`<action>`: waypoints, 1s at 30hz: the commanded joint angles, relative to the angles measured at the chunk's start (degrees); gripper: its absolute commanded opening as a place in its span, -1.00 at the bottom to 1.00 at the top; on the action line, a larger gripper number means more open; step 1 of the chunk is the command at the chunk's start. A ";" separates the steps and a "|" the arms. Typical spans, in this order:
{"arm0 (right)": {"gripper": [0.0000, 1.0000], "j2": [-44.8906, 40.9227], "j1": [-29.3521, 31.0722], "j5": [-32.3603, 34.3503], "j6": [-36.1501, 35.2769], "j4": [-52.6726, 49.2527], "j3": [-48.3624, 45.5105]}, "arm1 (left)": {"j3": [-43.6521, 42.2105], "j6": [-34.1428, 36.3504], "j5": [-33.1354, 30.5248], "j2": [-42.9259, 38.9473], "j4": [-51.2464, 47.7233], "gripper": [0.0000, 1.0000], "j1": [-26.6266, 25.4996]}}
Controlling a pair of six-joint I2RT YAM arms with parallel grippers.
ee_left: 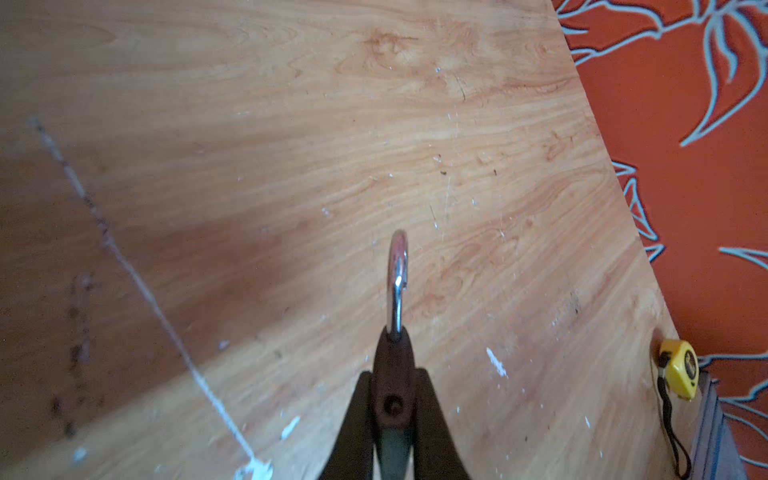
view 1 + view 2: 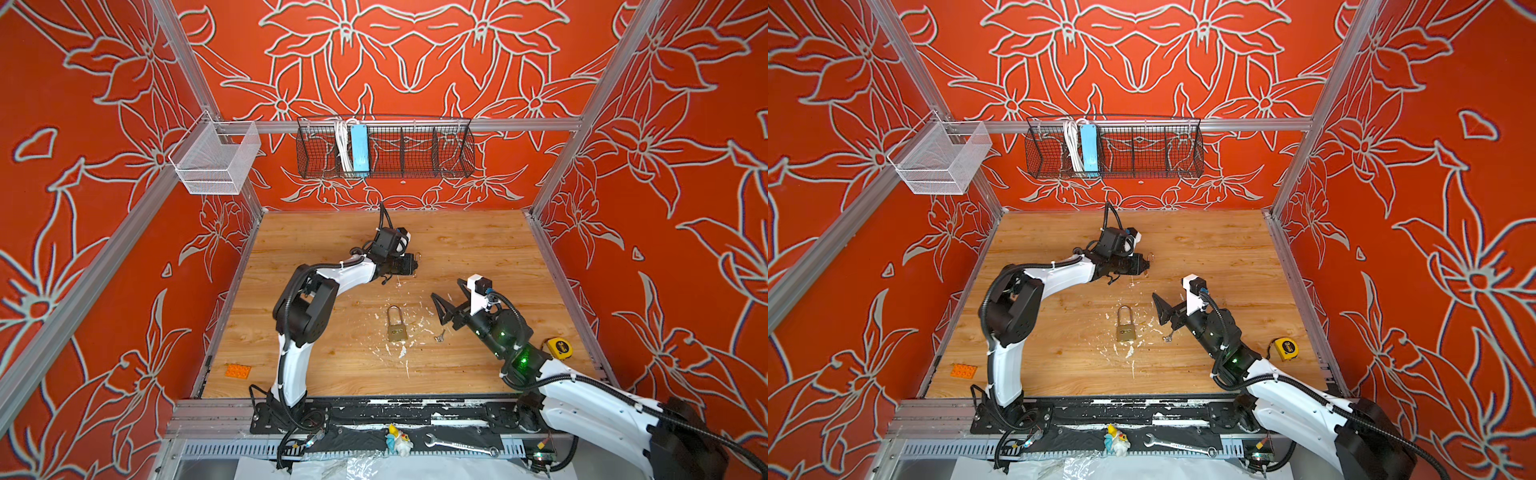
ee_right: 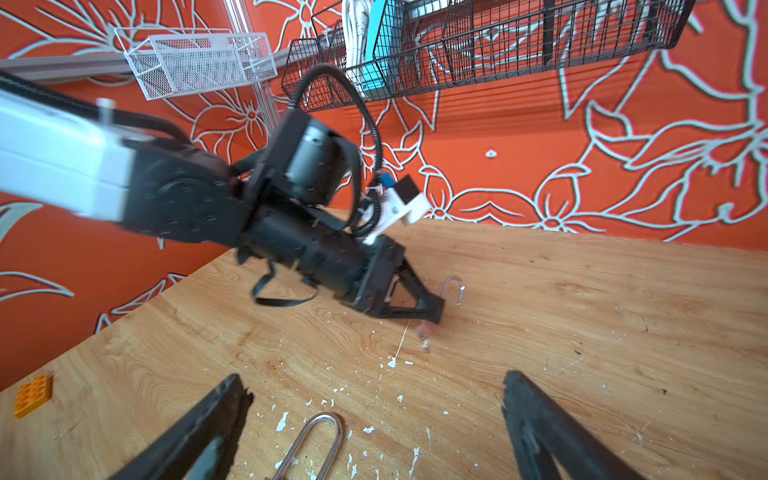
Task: Unlock with the key
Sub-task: 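Carry the small black padlock far across the table with the left gripper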
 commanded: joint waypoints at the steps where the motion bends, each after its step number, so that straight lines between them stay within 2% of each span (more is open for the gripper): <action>1: 0.96 0.47 -0.04 -1.68 -0.28 1.45 0.72 | 7.02 -3.44 1.94 4.63 -1.53 -1.00 0.79; 8: 0.96 1.38 -0.05 -2.86 0.36 1.84 1.16 | 17.94 -10.60 6.05 13.85 0.82 -1.00 3.34; 15: 0.96 1.95 -0.12 -3.17 0.34 1.80 1.38 | 30.37 -12.75 7.39 21.67 -5.81 -1.00 5.14; 24: 0.96 3.04 -0.06 -4.28 0.52 2.02 1.85 | 34.13 -15.69 6.80 26.09 -5.37 -1.00 6.78; 30: 0.96 2.88 -0.05 -4.10 0.19 1.67 1.87 | 37.58 -15.02 3.04 27.80 -9.17 -1.00 7.42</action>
